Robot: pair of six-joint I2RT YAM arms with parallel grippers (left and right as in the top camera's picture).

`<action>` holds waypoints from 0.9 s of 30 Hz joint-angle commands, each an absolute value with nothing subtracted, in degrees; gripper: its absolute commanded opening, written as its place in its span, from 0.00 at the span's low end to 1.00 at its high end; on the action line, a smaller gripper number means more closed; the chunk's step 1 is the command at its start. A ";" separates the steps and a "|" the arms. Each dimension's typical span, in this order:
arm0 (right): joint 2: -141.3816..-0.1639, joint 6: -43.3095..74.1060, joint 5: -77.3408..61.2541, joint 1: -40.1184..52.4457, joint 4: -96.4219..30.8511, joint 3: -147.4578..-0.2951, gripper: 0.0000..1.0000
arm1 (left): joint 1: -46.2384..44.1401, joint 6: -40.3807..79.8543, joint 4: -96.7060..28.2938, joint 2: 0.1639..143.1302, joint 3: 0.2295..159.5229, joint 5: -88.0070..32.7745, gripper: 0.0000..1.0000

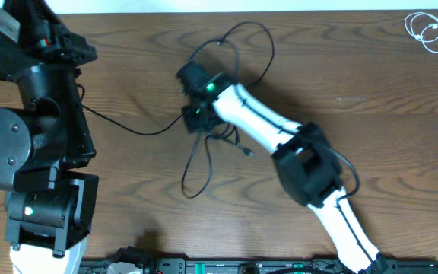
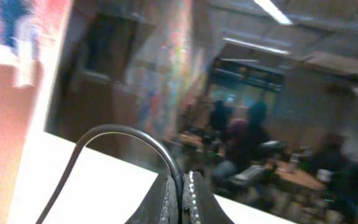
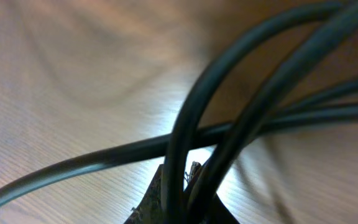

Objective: Untangle cables
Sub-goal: 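Pull the grippers apart, left to upper left, right to upper right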

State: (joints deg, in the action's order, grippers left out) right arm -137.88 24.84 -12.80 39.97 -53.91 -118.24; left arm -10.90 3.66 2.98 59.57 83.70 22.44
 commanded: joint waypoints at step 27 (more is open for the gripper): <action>-123.13 4.95 -14.37 1.76 -63.05 -118.39 0.01 | 6.46 -17.89 -0.73 61.78 84.36 32.60 0.07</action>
